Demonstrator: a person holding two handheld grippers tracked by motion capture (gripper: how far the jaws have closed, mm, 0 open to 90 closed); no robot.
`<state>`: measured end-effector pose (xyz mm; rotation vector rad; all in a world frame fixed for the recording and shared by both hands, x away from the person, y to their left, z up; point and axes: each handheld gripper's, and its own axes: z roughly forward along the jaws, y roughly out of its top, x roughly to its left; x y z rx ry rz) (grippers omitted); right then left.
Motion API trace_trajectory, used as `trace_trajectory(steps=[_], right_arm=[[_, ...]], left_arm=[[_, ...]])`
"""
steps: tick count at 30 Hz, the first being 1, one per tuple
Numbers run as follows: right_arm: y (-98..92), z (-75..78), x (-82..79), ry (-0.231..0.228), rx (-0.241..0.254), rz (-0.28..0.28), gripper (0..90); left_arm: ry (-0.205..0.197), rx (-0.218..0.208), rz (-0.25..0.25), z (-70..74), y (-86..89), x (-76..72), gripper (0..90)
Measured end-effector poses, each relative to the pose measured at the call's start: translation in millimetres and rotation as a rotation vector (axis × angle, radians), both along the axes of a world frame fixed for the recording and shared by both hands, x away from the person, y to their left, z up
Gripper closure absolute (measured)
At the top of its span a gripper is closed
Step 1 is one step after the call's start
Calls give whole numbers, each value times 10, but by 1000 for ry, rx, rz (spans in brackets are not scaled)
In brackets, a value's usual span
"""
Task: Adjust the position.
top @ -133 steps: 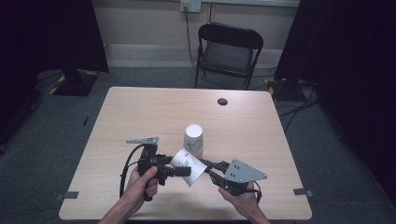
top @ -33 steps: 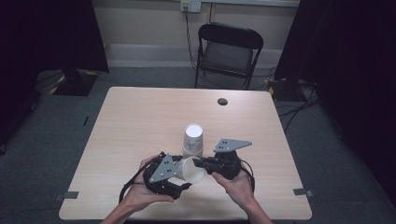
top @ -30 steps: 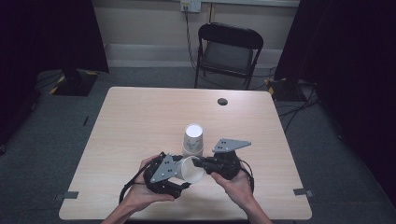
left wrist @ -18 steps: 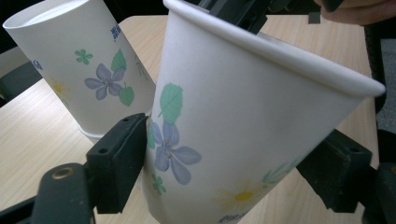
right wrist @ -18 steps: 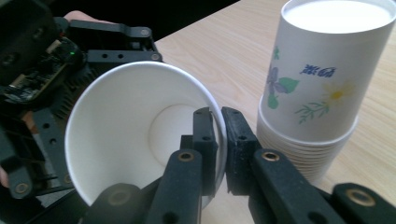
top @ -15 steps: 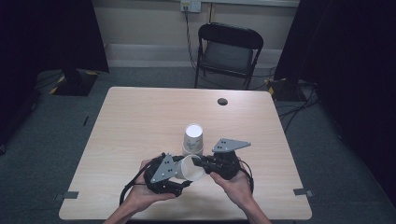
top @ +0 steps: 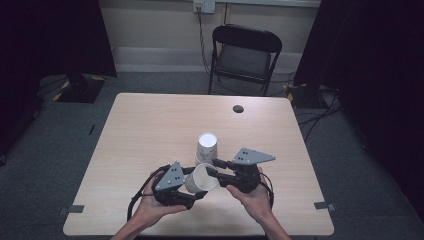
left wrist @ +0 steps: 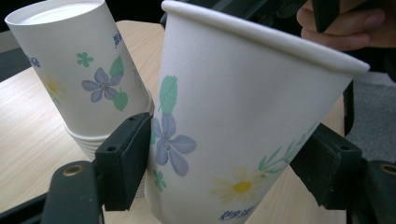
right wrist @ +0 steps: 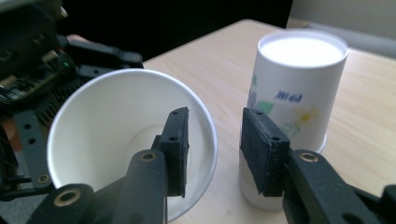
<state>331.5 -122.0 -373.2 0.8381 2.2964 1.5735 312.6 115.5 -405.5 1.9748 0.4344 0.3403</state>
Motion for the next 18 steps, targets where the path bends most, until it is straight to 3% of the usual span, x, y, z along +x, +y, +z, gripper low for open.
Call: trace_trajectory(steps=[6, 18], right_arm=[[-31, 40, -19, -22, 59, 17, 749], [-64, 92, -42, -60, 102, 3, 667]], left_arm=[[34, -40, -3, -7, 34, 23, 252], [109, -117, -3, -1, 94, 61, 254]])
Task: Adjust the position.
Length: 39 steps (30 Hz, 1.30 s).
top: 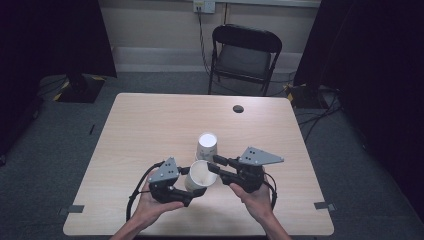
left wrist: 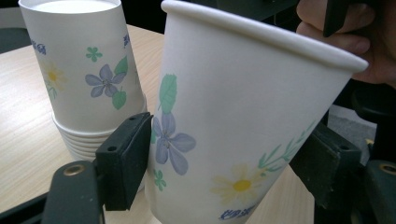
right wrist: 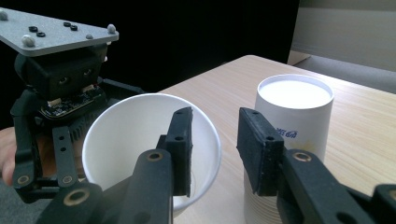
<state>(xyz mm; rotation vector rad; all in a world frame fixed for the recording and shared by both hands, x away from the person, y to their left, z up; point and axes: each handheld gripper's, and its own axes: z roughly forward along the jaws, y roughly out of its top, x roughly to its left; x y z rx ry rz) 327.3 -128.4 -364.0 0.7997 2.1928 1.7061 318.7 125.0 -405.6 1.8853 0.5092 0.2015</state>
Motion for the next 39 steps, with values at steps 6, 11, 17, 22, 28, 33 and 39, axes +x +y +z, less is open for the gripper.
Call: trace_trajectory(steps=[6, 11, 17, 22, 28, 33, 39], right_arm=[[4, -22, 17, 15, 3, 13, 680], [34, -40, 17, 24, 7, 41, 784], [43, -37, 21, 23, 6, 49, 857], [65, -36, 19, 26, 2, 54, 853], [94, -40, 37, 37, -5, 58, 869], [117, -23, 42, 39, -9, 66, 876], [109, -31, 55, 60, -8, 66, 879]], left_arm=[[2, -7, 2, 7, 12, -4, 255], [-4, 10, -12, 1, -23, -19, 256], [-15, 34, -34, -10, -80, -56, 278], [-14, 33, -41, -8, -82, -58, 283], [-13, 37, -39, -13, -85, -56, 282], [-18, 42, -39, -12, -85, -64, 281], [-13, 40, -38, -23, -92, -65, 279]])
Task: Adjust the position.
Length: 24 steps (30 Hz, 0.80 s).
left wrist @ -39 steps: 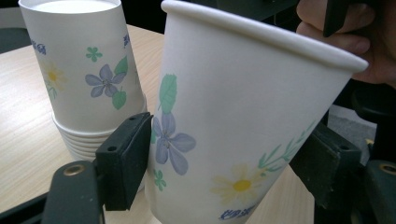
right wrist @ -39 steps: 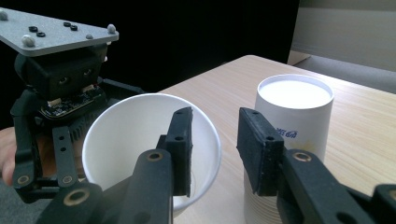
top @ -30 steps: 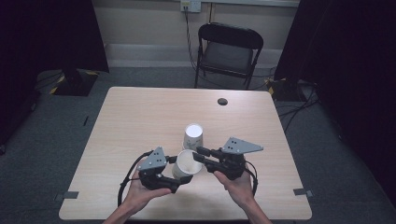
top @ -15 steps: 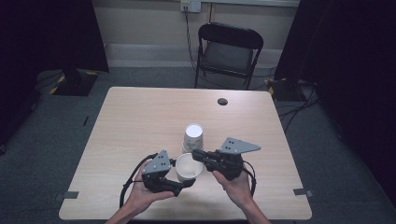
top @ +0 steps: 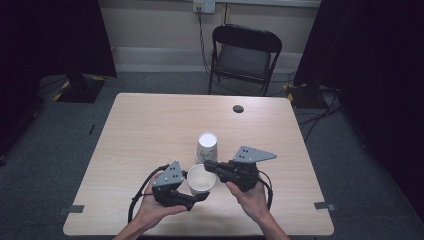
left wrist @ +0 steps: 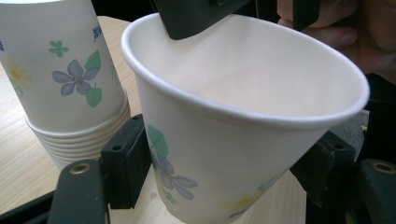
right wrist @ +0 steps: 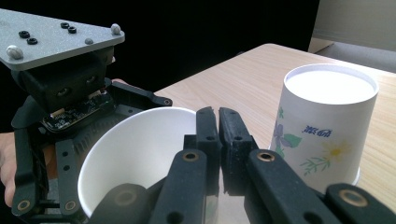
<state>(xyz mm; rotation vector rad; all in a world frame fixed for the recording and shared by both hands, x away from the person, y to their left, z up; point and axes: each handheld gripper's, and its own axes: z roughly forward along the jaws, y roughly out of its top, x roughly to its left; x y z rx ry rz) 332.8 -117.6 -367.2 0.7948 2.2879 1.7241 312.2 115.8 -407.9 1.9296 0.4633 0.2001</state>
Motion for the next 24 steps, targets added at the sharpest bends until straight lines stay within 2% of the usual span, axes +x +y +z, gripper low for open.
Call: trace_trajectory(steps=[6, 7, 8, 12, 15, 16, 19, 22, 24], right_arm=[[3, -3, 6, 12, -4, 5, 876], [4, 0, -5, -4, -7, 1, 836], [4, 0, -5, -4, -7, 1, 836], [-19, 16, -21, -34, 10, -22, 669], [-73, 32, -33, -52, 24, -41, 631], [-109, 35, -33, -56, 29, -58, 612], [-154, 29, -36, -65, 17, -80, 580], [-181, 16, -37, -65, 11, -89, 562], [-233, -16, -43, -77, -10, -110, 539]], left_arm=[[8, 3, -7, -3, 1, 0, 289], [14, -1, -9, -1, 8, 5, 301], [22, -8, -10, 2, 12, 11, 301], [37, -22, 2, 8, 61, 27, 304], [54, -30, 24, 11, 138, 47, 305], [60, -45, 46, 16, 185, 66, 306], [61, -52, 73, 31, 239, 91, 306], [56, -35, 79, 34, 268, 86, 307], [55, -30, 103, 20, 344, 72, 307]])
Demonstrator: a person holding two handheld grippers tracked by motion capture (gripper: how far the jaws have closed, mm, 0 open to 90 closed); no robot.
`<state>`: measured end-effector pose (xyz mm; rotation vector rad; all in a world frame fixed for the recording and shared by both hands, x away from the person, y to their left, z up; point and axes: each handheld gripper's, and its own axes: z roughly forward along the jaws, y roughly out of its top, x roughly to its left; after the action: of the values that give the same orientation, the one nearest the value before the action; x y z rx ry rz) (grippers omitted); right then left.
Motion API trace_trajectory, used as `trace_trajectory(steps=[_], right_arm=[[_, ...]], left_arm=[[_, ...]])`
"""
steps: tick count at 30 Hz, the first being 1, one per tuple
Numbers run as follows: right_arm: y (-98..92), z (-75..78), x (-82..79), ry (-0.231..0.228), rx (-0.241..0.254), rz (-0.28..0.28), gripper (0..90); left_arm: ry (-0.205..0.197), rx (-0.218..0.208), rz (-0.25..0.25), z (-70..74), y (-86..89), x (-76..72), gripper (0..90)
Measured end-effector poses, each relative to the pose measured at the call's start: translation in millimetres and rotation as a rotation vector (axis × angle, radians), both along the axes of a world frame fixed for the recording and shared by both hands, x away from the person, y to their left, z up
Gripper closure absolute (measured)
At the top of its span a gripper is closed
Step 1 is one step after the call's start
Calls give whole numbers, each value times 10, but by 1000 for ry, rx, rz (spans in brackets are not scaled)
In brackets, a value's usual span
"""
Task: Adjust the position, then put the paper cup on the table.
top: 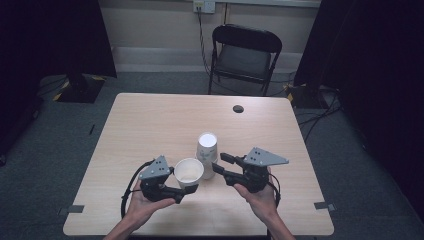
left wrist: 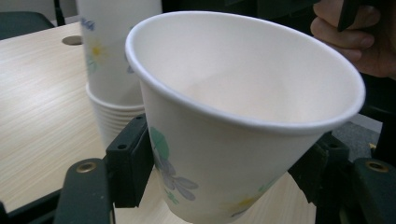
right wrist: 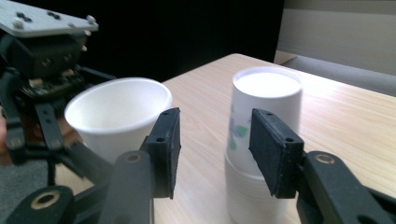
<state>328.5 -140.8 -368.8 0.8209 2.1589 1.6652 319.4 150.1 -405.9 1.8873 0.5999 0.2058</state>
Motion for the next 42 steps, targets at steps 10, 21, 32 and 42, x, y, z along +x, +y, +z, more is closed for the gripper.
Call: trace_trajectory(steps=[10, 21, 32, 42], right_arm=[[-184, -128, 1, 20, -49, -60, 514], [-483, -380, 35, 50, -95, -144, 473], [-830, -650, 153, 132, -183, -224, 426], [-1041, -858, 225, 167, -230, -281, 373]], left_arm=[[1, -16, 150, -35, 316, 100, 310], [-18, -27, 261, 94, 656, 163, 310], [-7, -23, 339, 37, 825, 277, 312], [3, 20, 391, -96, 904, 543, 313]])
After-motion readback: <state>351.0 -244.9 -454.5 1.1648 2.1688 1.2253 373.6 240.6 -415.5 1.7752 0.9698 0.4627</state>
